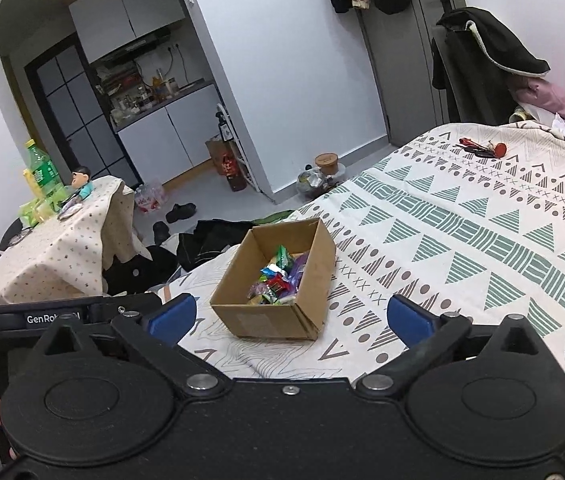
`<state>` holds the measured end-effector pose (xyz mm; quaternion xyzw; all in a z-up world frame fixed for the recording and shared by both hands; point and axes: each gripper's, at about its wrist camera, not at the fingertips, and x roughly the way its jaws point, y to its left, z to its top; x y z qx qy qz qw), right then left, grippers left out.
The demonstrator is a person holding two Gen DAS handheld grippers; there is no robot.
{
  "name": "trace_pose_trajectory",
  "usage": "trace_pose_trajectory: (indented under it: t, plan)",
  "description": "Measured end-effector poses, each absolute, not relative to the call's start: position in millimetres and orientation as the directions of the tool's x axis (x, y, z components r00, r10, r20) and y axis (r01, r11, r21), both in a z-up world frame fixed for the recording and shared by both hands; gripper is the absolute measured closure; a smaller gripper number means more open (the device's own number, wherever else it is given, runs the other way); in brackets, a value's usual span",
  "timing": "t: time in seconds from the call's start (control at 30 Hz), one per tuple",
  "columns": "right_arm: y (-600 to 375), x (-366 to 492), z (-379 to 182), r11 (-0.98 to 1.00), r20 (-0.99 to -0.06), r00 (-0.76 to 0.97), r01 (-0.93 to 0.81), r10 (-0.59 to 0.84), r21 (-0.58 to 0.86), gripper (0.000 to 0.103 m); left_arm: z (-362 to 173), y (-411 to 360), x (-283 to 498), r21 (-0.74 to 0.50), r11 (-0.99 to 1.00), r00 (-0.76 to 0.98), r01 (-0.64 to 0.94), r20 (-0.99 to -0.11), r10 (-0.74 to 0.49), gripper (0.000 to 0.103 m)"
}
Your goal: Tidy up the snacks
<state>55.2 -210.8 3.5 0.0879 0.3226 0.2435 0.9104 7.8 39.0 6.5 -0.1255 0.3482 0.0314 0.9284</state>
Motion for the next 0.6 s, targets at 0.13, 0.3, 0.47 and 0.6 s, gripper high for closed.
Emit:
trace_pose_trajectory:
  t: [0.13,0.3,0.47,0.6]
  plan:
    - [-211.7,48.6,7.4,0.868,-0.543,0.678,-0.386,0.496,0.312,0.0,10.8,37.5,1.1,-0.18,0.974,0.758,-0.138,-0.652,-0.013,0.0]
    - [-212.1,44.3,11.9,0.867,-0.537,0.681,-0.391,0.498,0.309,0.0,15.6,33.6,-3.7,-0.13,0.983,0.762,-0.132,-0.648,0.016,0.0]
    - [-211.6,42.4,12.6,0.867,-0.539,0.68,-0.395,0.498,0.304,0.0,15.8,31.4,-4.0,-0.107,0.986,0.759,-0.126,-0.651,0.026,0.0]
    - [-211.3,41.2,12.3,0.867,-0.542,0.677,-0.396,0.498,0.302,0.0,15.7,31.3,-4.8,-0.108,0.986,0.758,-0.128,-0.652,0.027,0.0]
